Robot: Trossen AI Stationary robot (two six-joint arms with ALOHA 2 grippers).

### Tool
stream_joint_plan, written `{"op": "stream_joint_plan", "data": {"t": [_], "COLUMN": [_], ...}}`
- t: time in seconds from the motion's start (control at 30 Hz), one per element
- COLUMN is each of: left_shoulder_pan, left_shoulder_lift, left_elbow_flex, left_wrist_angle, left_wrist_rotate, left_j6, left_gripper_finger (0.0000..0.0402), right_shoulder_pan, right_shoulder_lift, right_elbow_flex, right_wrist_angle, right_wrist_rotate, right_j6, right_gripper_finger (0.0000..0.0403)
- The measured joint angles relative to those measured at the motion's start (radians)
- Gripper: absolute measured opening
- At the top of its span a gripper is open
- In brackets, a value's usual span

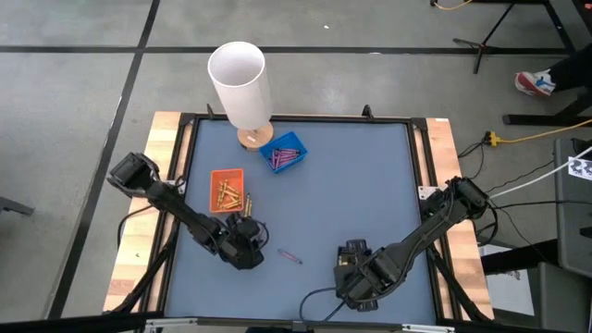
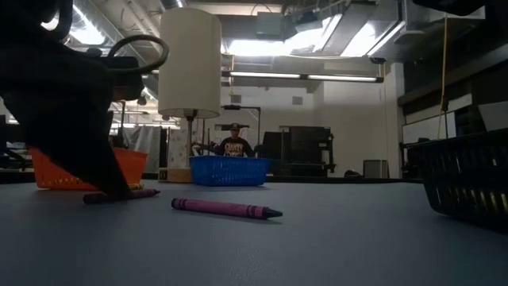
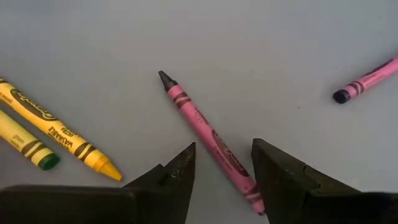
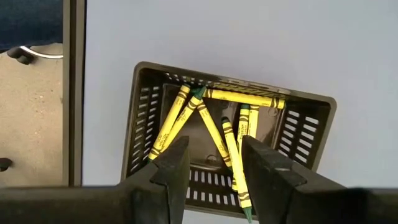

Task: Sort crayons
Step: Put the violet crayon into the blue bin

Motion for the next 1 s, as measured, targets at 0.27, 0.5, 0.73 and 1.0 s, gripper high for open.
{"op": "stream_joint_plan", "data": {"t": [0.27, 0.5, 0.73, 1.0], "left_shoulder_pan": [-0.003, -0.002, -0.002, -0.002], "left_shoulder_lift": [0.016, 0.018, 0.018, 0.018], "left_elbow_flex": [0.001, 0.001, 0.001, 0.0], "left_wrist_angle": [-0.003, 0.001, 0.001, 0.001], "left_wrist_rotate": [-0.013, -0.006, -0.001, -0.001], "left_j6": [0.0, -0.002, -0.001, -0.001], "left_gripper_finger": [0.0107, 0.0048, 0.001, 0.0006], "right_shoulder_pan": [0.0, 0.0, 0.0, 0.0], "right_shoulder_lift": [0.0, 0.0, 0.0, 0.0], "right_elbow_flex": [0.0, 0.0, 0.0, 0.0], "right_wrist_angle": [0.001, 0.001, 0.001, 0.001], "right_wrist_rotate": [0.0, 0.0, 0.001, 0.001], "right_j6": [0.0, 0.0, 0.0, 0.0], "right_gripper_finger": [0.0143, 0.0143, 0.0143, 0.0143]}}
